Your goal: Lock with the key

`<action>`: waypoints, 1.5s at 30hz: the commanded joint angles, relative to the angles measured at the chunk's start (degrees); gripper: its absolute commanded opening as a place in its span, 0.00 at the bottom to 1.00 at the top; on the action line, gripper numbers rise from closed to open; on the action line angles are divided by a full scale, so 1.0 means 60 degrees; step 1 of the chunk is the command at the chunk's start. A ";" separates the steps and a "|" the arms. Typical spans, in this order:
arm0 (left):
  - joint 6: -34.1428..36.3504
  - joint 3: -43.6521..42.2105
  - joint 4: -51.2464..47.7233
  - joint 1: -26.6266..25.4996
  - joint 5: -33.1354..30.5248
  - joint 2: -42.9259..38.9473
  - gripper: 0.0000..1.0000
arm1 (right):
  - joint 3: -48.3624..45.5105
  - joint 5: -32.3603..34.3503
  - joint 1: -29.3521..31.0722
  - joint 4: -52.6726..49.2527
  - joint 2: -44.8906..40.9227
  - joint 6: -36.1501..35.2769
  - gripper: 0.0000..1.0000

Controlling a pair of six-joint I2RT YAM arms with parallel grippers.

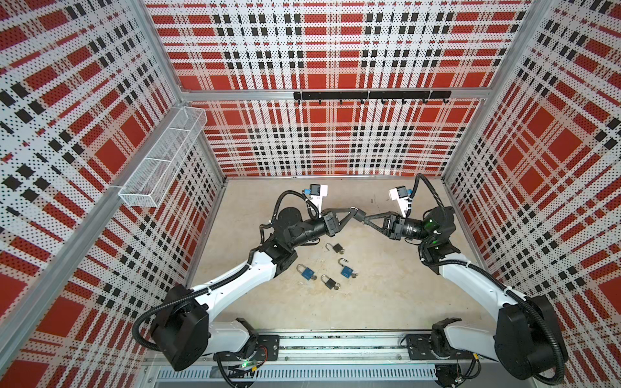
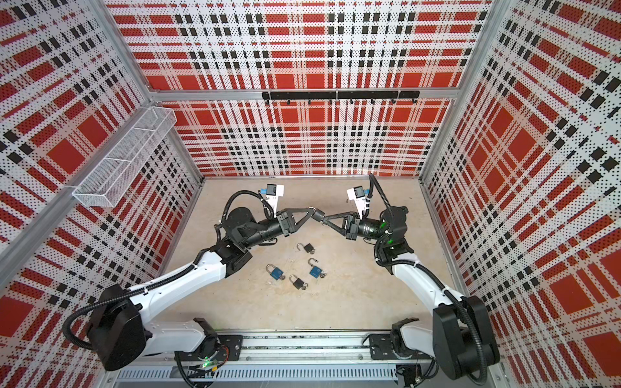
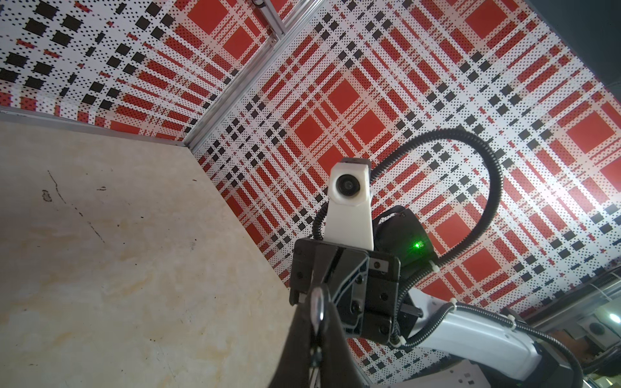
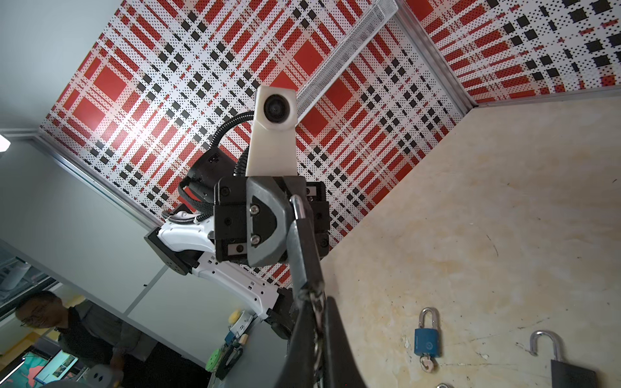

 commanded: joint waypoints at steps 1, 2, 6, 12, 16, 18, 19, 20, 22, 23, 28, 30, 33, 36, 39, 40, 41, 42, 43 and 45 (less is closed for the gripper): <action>-0.0326 -0.0001 0.0631 0.0490 -0.0031 -0.0544 0.00 | -0.0314 -0.0129 -0.0215 0.1036 -0.0158 0.0349 0.00; -0.0367 -0.0038 0.0631 0.0616 0.0020 -0.0637 0.00 | -0.0416 -0.0148 -0.0329 0.1225 -0.0188 0.0501 0.00; -0.0580 -0.0212 0.0714 0.1167 0.0176 -0.0893 0.00 | -0.0815 -0.0236 -0.0710 0.1666 -0.0333 0.0913 0.00; -0.0468 -0.0311 0.0452 0.1340 0.0445 -0.0780 0.00 | -0.1032 -0.0040 -0.1086 0.0633 -0.0836 0.0358 0.00; -0.0035 -0.0374 -0.0279 0.1110 0.0404 -0.0296 0.00 | -0.0817 0.0573 -0.1562 -0.1970 -0.1575 -0.1072 0.00; 0.0299 -0.0357 -0.0611 0.0921 0.0345 0.0085 0.00 | -0.0636 0.1298 -0.1719 -0.3579 -0.2078 -0.1966 0.00; 0.0462 -0.0293 -0.0775 0.0841 0.0340 0.0299 0.00 | -0.0554 0.1779 -0.1763 -0.4348 -0.2349 -0.2375 0.00; 0.0602 -0.0201 -0.0988 0.0769 0.0308 0.0543 0.00 | -0.0521 0.2021 -0.1767 -0.4746 -0.2519 -0.2641 0.00; 0.0814 0.0212 -0.1483 0.0612 0.0329 0.1191 0.00 | -0.0545 0.2360 -0.1782 -0.5318 -0.2887 -0.3070 0.00; 0.0903 0.0424 -0.1636 0.0516 0.0375 0.1524 0.00 | -0.0620 0.2485 -0.1789 -0.5408 -0.3005 -0.3167 0.00; 0.1454 0.1916 -0.2733 0.0185 0.0484 0.3501 0.00 | -0.0731 0.2713 -0.2170 -0.5726 -0.2901 -0.3223 0.00; 0.1517 0.2576 -0.3117 0.0100 0.0471 0.4341 0.00 | -0.0814 0.2359 -0.2468 -0.5399 -0.2747 -0.2882 0.00; 0.1438 0.3394 -0.3410 -0.0011 0.0310 0.5429 0.00 | -0.0813 0.2142 -0.2732 -0.5484 -0.2657 -0.2824 0.00; 0.1373 0.4208 -0.3753 -0.0138 0.0310 0.6415 0.00 | -0.0739 0.2143 -0.2734 -0.5875 -0.2610 -0.3138 0.00; 0.1444 0.4979 -0.4281 -0.0300 0.0191 0.7121 0.00 | -0.0786 0.2146 -0.2734 -0.6009 -0.2689 -0.3247 0.00; 0.1493 0.5193 -0.4523 -0.0333 0.0117 0.7295 0.00 | -0.0818 0.2159 -0.2734 -0.5983 -0.2746 -0.3229 0.00; 0.1551 0.5389 -0.4746 -0.0384 0.0037 0.7463 0.00 | -0.0862 0.2195 -0.2734 -0.5992 -0.2827 -0.3208 0.00; 0.1583 0.5575 -0.4977 -0.0394 -0.0045 0.7611 0.00 | -0.0895 0.2238 -0.2734 -0.6015 -0.2921 -0.3203 0.00; 0.1544 0.5750 -0.5165 -0.0400 -0.0112 0.7784 0.00 | -0.0959 0.2269 -0.2734 -0.6007 -0.3023 -0.3203 0.00; 0.1437 0.5955 -0.5266 -0.0397 -0.0083 0.8050 0.00 | -0.1067 0.2337 -0.2734 -0.5944 -0.3195 -0.3214 0.00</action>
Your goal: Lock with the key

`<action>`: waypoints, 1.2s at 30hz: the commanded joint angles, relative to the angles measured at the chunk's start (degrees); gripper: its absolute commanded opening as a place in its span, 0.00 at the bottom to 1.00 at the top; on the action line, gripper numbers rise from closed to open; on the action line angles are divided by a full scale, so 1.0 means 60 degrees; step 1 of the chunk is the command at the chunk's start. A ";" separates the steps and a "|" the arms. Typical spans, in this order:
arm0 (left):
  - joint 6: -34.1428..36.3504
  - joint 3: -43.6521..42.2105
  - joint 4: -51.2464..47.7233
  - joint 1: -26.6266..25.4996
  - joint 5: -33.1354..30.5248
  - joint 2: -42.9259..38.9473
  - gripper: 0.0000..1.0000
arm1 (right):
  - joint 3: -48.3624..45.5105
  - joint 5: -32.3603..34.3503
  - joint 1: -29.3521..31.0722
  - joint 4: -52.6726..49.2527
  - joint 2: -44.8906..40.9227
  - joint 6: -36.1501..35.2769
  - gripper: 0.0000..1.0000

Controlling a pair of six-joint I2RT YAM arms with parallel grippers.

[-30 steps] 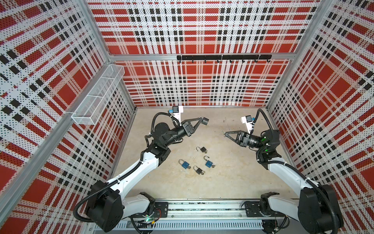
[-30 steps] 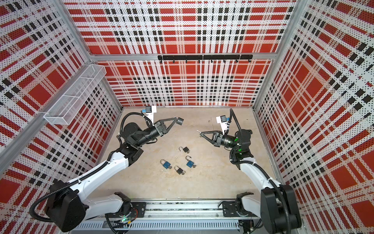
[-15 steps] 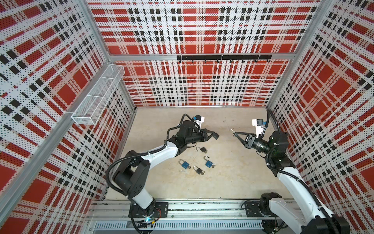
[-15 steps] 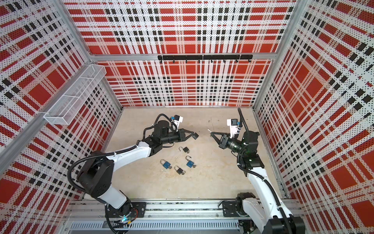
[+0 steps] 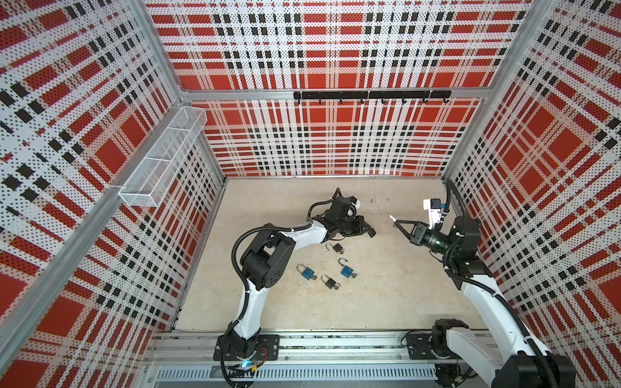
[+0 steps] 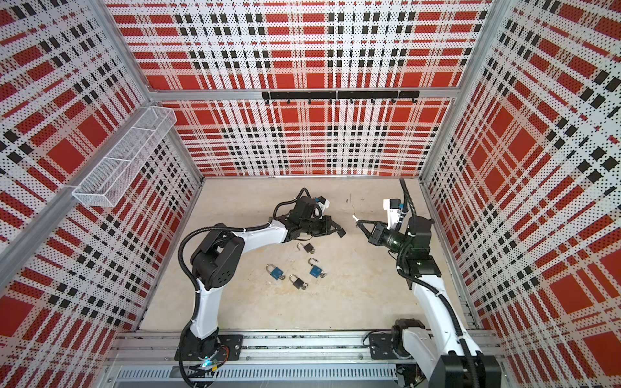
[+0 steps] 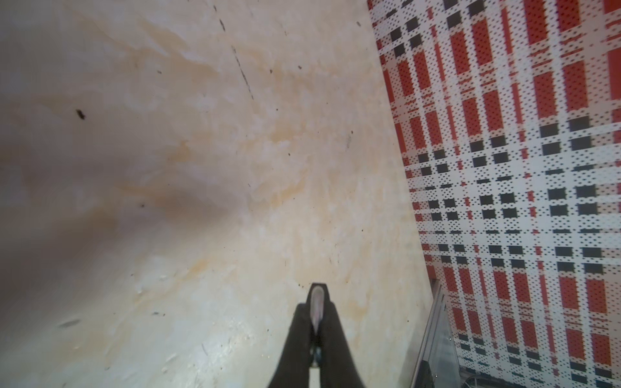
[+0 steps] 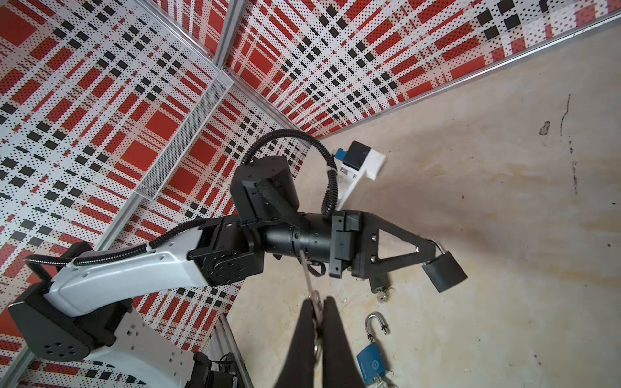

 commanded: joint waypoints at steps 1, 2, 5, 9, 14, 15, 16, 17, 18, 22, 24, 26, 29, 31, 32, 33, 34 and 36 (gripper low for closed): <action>0.0037 0.0510 -0.0472 -0.0071 -0.0176 0.0371 0.00 | -0.0244 0.0123 -0.0010 0.0277 -0.0413 -0.0227 0.00; -0.0005 0.0573 -0.0472 -0.0078 -0.0195 0.0460 0.00 | -0.0265 0.0182 -0.0002 0.0263 -0.0444 -0.0228 0.00; -0.0075 0.0756 -0.0483 -0.0098 -0.0276 0.0678 0.00 | -0.0279 0.0159 -0.0002 0.0243 -0.0383 -0.0248 0.00; -0.0239 0.1040 -0.0497 -0.0083 -0.0328 0.0970 0.00 | -0.0372 0.0025 -0.0002 0.0404 -0.0310 -0.0148 0.00; -0.0277 0.1338 -0.0719 -0.0073 -0.0441 0.1291 0.00 | -0.0512 0.0084 -0.0002 0.0382 -0.0534 -0.0122 0.00; -0.0256 0.1395 -0.0822 -0.0075 -0.0496 0.1352 0.00 | -0.0527 0.0091 -0.0002 0.0362 -0.0564 -0.0125 0.00; -0.0248 0.1452 -0.0914 -0.0074 -0.0521 0.1417 0.00 | -0.0549 0.0084 -0.0002 0.0362 -0.0567 -0.0113 0.00; -0.0230 0.1492 -0.0998 -0.0072 -0.0548 0.1460 0.00 | -0.0556 0.0069 -0.0002 0.0364 -0.0569 -0.0098 0.00; -0.0229 0.1518 -0.1032 -0.0056 -0.0573 0.1513 0.00 | -0.0565 0.0055 -0.0002 0.0362 -0.0543 -0.0098 0.00; -0.0234 0.1544 -0.1133 -0.0053 -0.0657 0.1599 0.00 | -0.0556 0.0011 -0.0002 0.0396 -0.0453 -0.0097 0.00; -0.0228 0.1574 -0.1219 -0.0044 -0.0735 0.1636 0.03 | -0.0556 0.0025 -0.0002 0.0421 -0.0419 -0.0065 0.00; -0.0211 0.1588 -0.1276 -0.0028 -0.0767 0.1657 0.03 | -0.0543 0.0025 -0.0002 0.0445 -0.0408 -0.0067 0.00; -0.0211 0.1601 -0.1377 -0.0025 -0.0835 0.1672 0.08 | -0.0573 0.0017 -0.0002 0.0477 -0.0392 -0.0034 0.00; -0.0211 0.1605 -0.1395 0.0002 -0.0896 0.1655 0.09 | -0.0604 0.0025 -0.0002 0.0493 -0.0386 -0.0022 0.00; -0.0210 0.1591 -0.1416 0.0006 -0.0928 0.1649 0.14 | -0.0609 0.0025 -0.0002 0.0492 -0.0377 -0.0017 0.00; -0.0212 0.1585 -0.1437 0.0018 -0.0954 0.1651 0.18 | -0.0608 0.0040 -0.0002 0.0474 -0.0364 -0.0019 0.00; -0.0212 0.1583 -0.1434 0.0021 -0.0979 0.1640 0.18 | -0.0588 0.0040 -0.0002 0.0452 -0.0361 -0.0027 0.00; -0.0213 0.1574 -0.1439 0.0057 -0.1050 0.1611 0.21 | -0.0591 0.0081 -0.0002 0.0422 -0.0348 -0.0025 0.00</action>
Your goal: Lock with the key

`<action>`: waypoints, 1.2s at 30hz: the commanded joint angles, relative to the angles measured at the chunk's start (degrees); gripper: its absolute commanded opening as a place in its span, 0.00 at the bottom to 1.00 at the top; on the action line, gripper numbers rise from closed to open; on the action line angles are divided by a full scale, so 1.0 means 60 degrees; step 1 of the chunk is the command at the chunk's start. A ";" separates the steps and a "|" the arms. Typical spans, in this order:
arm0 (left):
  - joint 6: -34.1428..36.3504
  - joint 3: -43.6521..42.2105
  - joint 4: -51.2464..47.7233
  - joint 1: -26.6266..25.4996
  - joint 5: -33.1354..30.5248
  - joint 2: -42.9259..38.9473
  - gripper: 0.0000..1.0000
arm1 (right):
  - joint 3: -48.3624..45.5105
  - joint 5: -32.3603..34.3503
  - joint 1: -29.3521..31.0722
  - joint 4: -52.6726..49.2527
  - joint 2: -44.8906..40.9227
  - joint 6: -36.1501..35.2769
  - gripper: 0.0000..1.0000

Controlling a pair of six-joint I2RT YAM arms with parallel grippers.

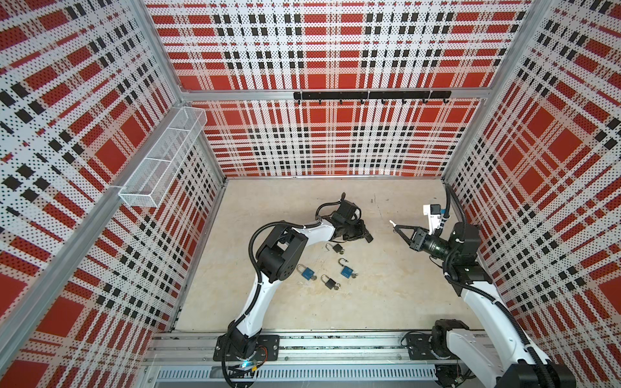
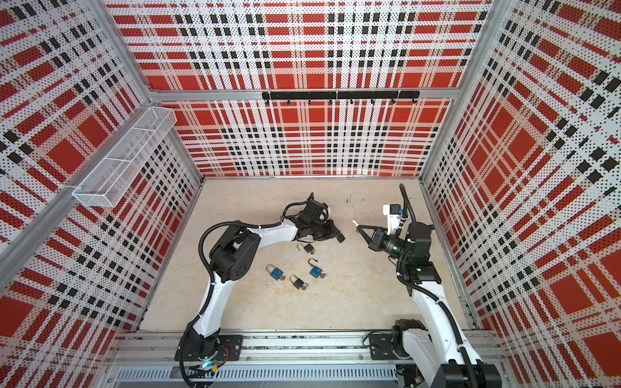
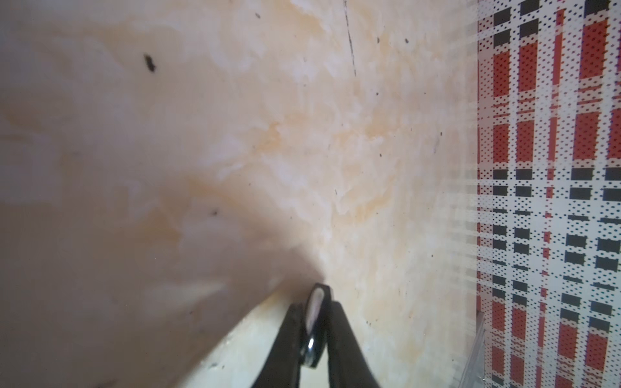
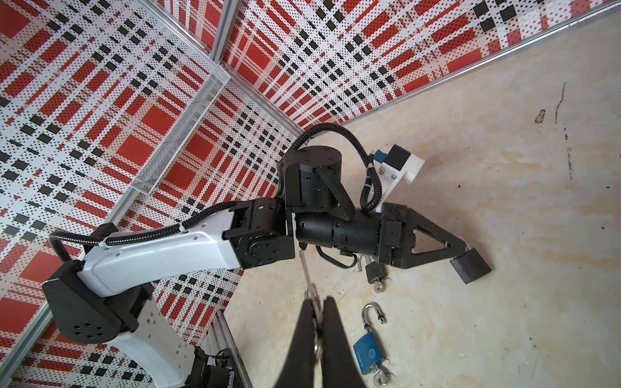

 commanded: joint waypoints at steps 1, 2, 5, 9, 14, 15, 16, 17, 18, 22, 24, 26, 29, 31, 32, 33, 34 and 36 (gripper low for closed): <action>0.0044 0.0207 -0.0069 0.0082 -0.0256 0.0062 0.25 | -0.0079 0.0047 -0.0002 0.0370 0.0039 0.0014 0.00; 0.0029 0.0221 -0.0069 0.0106 -0.0276 0.0054 0.29 | -0.0072 0.0062 -0.0002 0.0378 0.0053 0.0000 0.00; 0.0028 0.0209 -0.0084 0.0152 -0.0362 0.0012 0.36 | -0.0056 0.0132 0.0007 0.0327 0.0128 -0.0026 0.00; 0.0030 0.0186 -0.0110 0.0256 -0.0490 -0.0120 0.39 | 0.0030 0.0342 0.0013 0.0051 0.0260 -0.0225 0.00; 0.0054 0.0054 -0.0113 0.0465 -0.0657 -0.0413 0.40 | 0.0161 0.0831 0.0179 -0.0401 0.0461 -0.0590 0.00; 0.0067 0.0012 -0.0113 0.0503 -0.0679 -0.0497 0.40 | 0.0180 0.0934 0.0228 -0.0434 0.0529 -0.0640 0.00; 0.0074 -0.0062 -0.0113 0.0552 -0.0723 -0.0620 0.40 | 0.0191 0.1089 0.0308 -0.0502 0.0619 -0.0707 0.00; 0.0073 -0.0138 -0.0086 0.0601 -0.0757 -0.0757 0.40 | 0.0233 0.1232 0.0394 -0.0558 0.0715 -0.0807 0.00; 0.0074 -0.0246 -0.0074 0.0655 -0.0777 -0.0902 0.40 | 0.0271 0.1412 0.0485 -0.0643 0.0819 -0.0915 0.00; 0.0095 -0.0871 0.0225 0.0815 -0.0903 -0.1857 0.40 | 0.0424 0.2286 0.0952 -0.0797 0.1408 -0.1167 0.00; 0.0117 -0.1222 0.0407 0.0886 -0.0957 -0.2387 0.40 | 0.0475 0.2542 0.1119 -0.0728 0.1762 -0.1206 0.00; 0.0170 -0.1653 0.0547 0.0943 -0.1034 -0.2984 0.40 | 0.0562 0.2816 0.1290 -0.0616 0.2160 -0.1230 0.00; 0.0334 -0.2383 0.0821 0.0977 -0.1141 -0.3881 0.40 | 0.0668 0.3242 0.1497 -0.0414 0.2781 -0.1225 0.00; 0.0494 -0.2881 0.1073 0.0993 -0.1051 -0.4429 0.40 | 0.0763 0.3454 0.1634 -0.0176 0.3234 -0.1230 0.00; 0.0512 -0.3194 0.1263 0.1009 -0.1009 -0.4740 0.40 | 0.0822 0.3580 0.1704 -0.0098 0.3494 -0.1230 0.00; 0.0516 -0.3488 0.1427 0.1028 -0.0961 -0.5014 0.40 | 0.0884 0.3740 0.1765 -0.0029 0.3718 -0.1238 0.00; 0.0514 -0.3794 0.1609 0.1063 -0.0921 -0.5302 0.41 | 0.0958 0.3900 0.1806 0.0009 0.3951 -0.1250 0.00; 0.0484 -0.4404 0.1950 0.1127 -0.0877 -0.5939 0.41 | 0.1087 0.4013 0.1844 0.0179 0.4433 -0.1252 0.00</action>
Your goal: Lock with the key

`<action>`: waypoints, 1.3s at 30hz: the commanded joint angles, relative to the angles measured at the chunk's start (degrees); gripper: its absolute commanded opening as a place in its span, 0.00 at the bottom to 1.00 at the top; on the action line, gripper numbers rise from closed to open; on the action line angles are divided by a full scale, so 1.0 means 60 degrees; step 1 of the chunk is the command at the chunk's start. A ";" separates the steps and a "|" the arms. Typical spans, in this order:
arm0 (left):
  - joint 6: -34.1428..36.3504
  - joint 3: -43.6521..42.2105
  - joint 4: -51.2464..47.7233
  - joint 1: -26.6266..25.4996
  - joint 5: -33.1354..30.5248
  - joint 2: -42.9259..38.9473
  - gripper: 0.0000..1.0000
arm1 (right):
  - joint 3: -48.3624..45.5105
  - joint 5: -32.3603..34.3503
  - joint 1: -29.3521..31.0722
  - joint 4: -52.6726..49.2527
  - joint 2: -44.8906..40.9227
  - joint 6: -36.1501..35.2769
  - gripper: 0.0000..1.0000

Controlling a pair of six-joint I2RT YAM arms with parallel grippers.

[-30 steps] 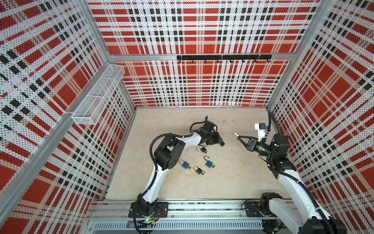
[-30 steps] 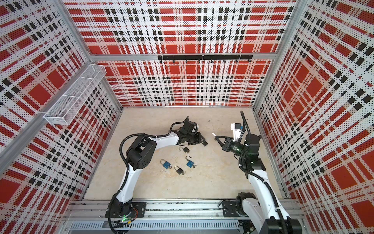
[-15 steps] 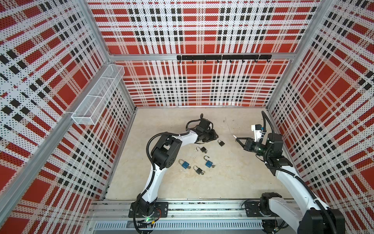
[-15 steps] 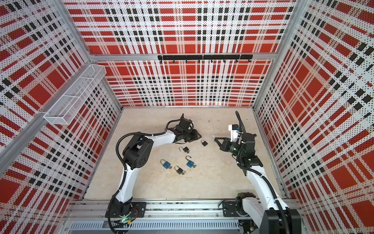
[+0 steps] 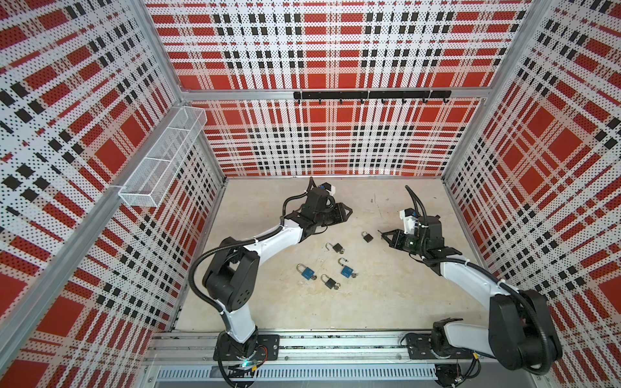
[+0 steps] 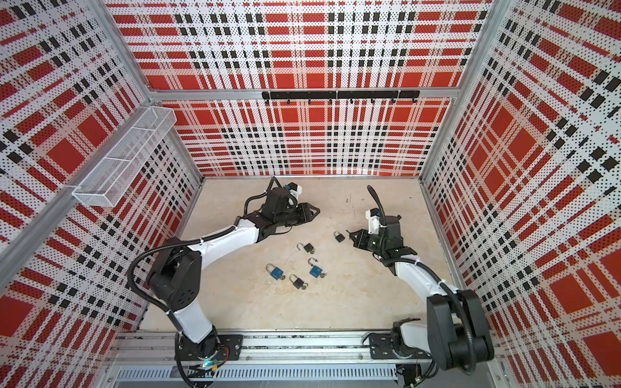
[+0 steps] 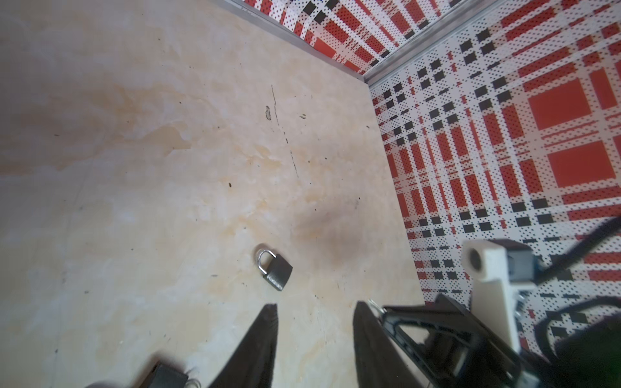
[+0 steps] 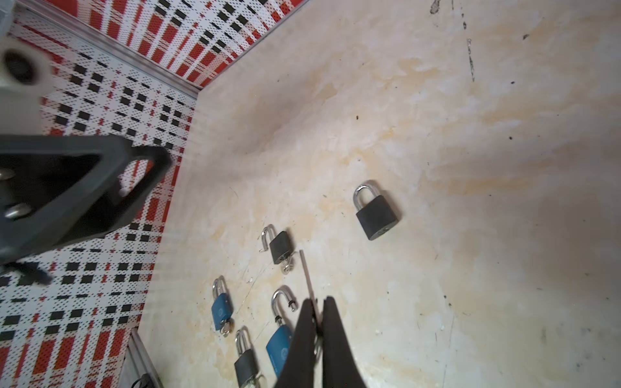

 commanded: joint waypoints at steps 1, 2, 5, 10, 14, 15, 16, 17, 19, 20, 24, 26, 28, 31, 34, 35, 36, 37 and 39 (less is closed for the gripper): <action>0.0170 -0.0855 0.0751 0.0129 0.0027 -0.0915 0.41 | 0.0449 0.0617 0.0102 0.0835 0.0669 -0.0192 0.00; 0.0182 -0.1091 0.0860 0.0155 0.0040 -0.1209 0.42 | 0.0509 0.0651 0.0113 0.0920 0.0879 -0.0154 0.00; 0.0287 -0.1710 0.0948 0.0163 0.0025 -0.2077 0.42 | 0.0671 0.0667 0.0201 0.1317 0.1595 -0.0075 0.00; 0.0371 -0.2537 0.1165 0.0176 -0.0013 -0.3237 0.44 | 0.1188 0.0847 0.0321 0.1426 0.2698 -0.0179 0.00; 0.0275 -0.3055 0.1306 0.0191 -0.0023 -0.3834 0.45 | 0.1548 0.0903 0.0337 0.1503 0.3350 -0.0176 0.00; 0.0206 -0.3169 0.1339 0.0230 -0.0007 -0.3929 0.45 | 0.1617 0.0897 0.0351 0.1542 0.3489 -0.0170 0.00; 0.0135 -0.3275 0.1401 0.0271 0.0010 -0.4010 0.46 | 0.1695 0.0950 0.0380 0.1571 0.3627 -0.0151 0.00; 0.0089 -0.3337 0.1443 0.0297 0.0032 -0.4065 0.46 | 0.1754 0.0986 0.0396 0.1570 0.3757 -0.0166 0.00; -0.0016 -0.3489 0.1573 0.0371 0.0093 -0.4156 0.46 | 0.1875 0.1061 0.0418 0.1571 0.4003 -0.0121 0.00; -0.0050 -0.3527 0.1611 0.0388 0.0127 -0.4193 0.46 | 0.1914 0.1105 0.0418 0.1582 0.4112 -0.0118 0.00; -0.0137 -0.3618 0.1745 0.0463 0.0171 -0.4216 0.46 | 0.2022 0.1129 0.0440 0.1655 0.4492 -0.0071 0.00; -0.0194 -0.3672 0.1879 0.0472 0.0215 -0.4158 0.46 | 0.2036 0.1126 0.0438 0.1695 0.4595 -0.0038 0.00; -0.0322 -0.3735 0.2063 0.0472 0.0272 -0.4073 0.46 | 0.2019 0.1137 0.0445 0.1767 0.4666 -0.0006 0.00; -0.0479 -0.3786 0.2331 0.0472 0.0413 -0.3916 0.46 | 0.2059 0.1122 0.0447 0.1765 0.4768 -0.0022 0.02; -0.0564 -0.3831 0.2489 0.0467 0.0459 -0.3828 0.46 | 0.2103 0.1124 0.0443 0.1715 0.4866 -0.0069 0.06; -0.0571 -0.3839 0.2508 0.0467 0.0464 -0.3813 0.46 | 0.2114 0.1124 0.0445 0.1699 0.4874 -0.0085 0.07; -0.0582 -0.3831 0.2534 0.0474 0.0463 -0.3812 0.46 | 0.2139 0.1131 0.0434 0.1683 0.4902 -0.0086 0.09; -0.0577 -0.3844 0.2531 0.0472 0.0454 -0.3807 0.46 | 0.2140 0.1123 0.0447 0.1683 0.4907 -0.0102 0.10; -0.0573 -0.3848 0.2540 0.0469 0.0471 -0.3793 0.46 | 0.2139 0.1122 0.0448 0.1665 0.4917 -0.0118 0.13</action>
